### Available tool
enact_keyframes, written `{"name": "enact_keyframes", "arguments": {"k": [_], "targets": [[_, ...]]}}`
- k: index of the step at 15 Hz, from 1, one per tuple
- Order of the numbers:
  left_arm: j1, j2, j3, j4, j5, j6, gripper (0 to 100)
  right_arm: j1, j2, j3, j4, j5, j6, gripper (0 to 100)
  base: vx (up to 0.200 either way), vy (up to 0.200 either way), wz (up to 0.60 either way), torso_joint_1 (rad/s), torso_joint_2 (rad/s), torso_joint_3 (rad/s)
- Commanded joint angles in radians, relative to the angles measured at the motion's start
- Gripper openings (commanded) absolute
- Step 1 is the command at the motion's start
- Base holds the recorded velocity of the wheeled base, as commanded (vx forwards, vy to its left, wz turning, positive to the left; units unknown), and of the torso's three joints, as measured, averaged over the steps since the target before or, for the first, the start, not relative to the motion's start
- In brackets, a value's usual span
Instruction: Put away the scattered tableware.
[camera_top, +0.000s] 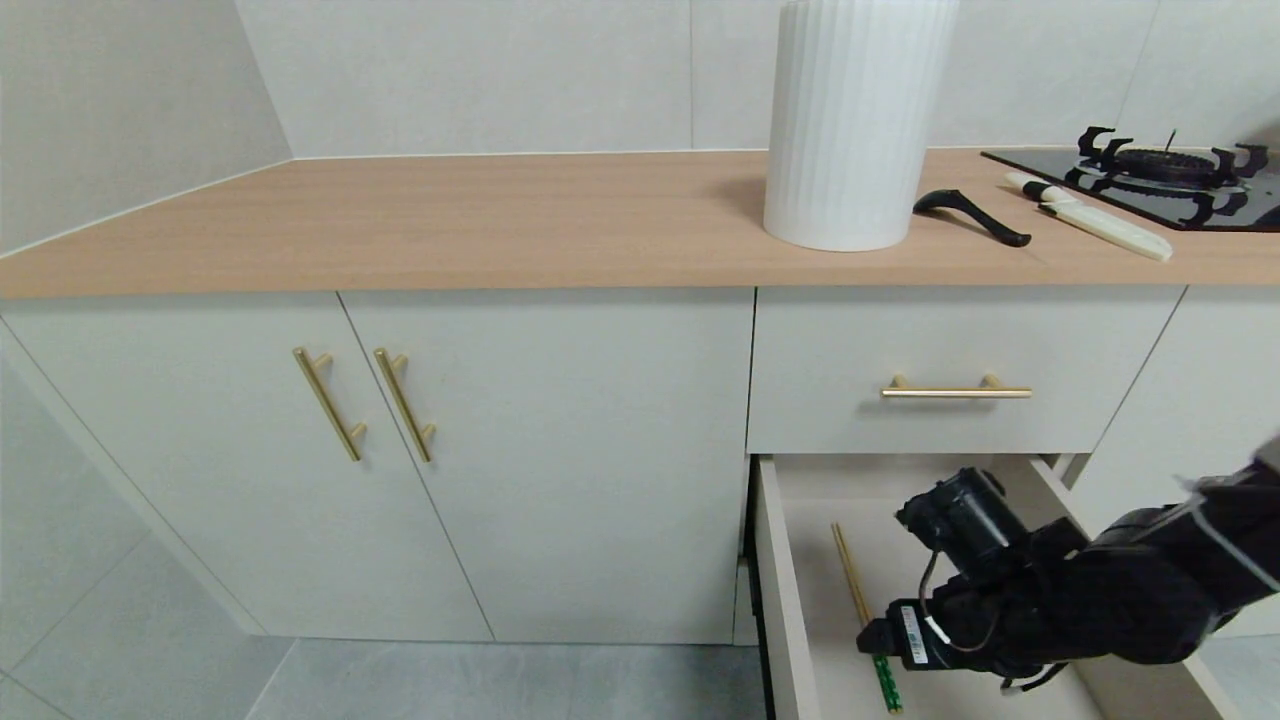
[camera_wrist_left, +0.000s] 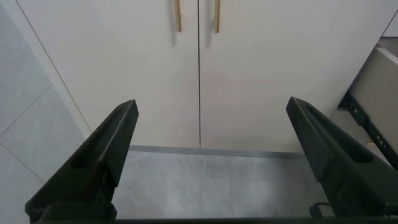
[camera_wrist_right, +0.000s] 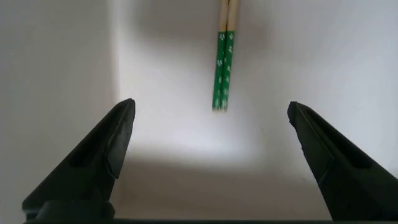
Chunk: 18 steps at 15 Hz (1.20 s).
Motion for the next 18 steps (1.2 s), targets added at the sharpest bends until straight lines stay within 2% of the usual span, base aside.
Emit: {"name": "enact_keyframes", "arguments": {"k": [1,4,6,9,16,18], "targets": [[0.001,0.000,0.000,0.000,0.001,-0.001,100,-0.090,-0.363,-0.121,0.316,0.039,-0.071,100,0.000,0.000,0.00,0.000,0.00,0.000],[0.001,0.000,0.000,0.000,0.001,-0.001,100,-0.143,-0.570,-0.265,0.578,0.090,-0.111,100,0.000,0.000,0.00,0.000,0.00,0.000],[0.001,0.000,0.000,0.000,0.001,-0.001,100,-0.176,-0.614,-0.306,0.661,0.090,-0.143,100,0.000,0.000,0.00,0.000,0.00,0.000],[0.001,0.000,0.000,0.000,0.001,-0.001,100,-0.237,-0.613,-0.306,0.673,0.096,-0.222,100,0.000,0.000,0.00,0.000,0.00,0.000],[0.001,0.000,0.000,0.000,0.001,-0.001,100,-0.232,-0.637,-0.297,0.669,0.111,-0.234,100,0.000,0.000,0.00,0.000,0.00,0.000],[0.001,0.000,0.000,0.000,0.001,-0.001,100,-0.232,-0.637,-0.291,0.667,0.110,-0.246,100,0.000,0.000,0.00,0.046,-0.27,-0.222]]}}
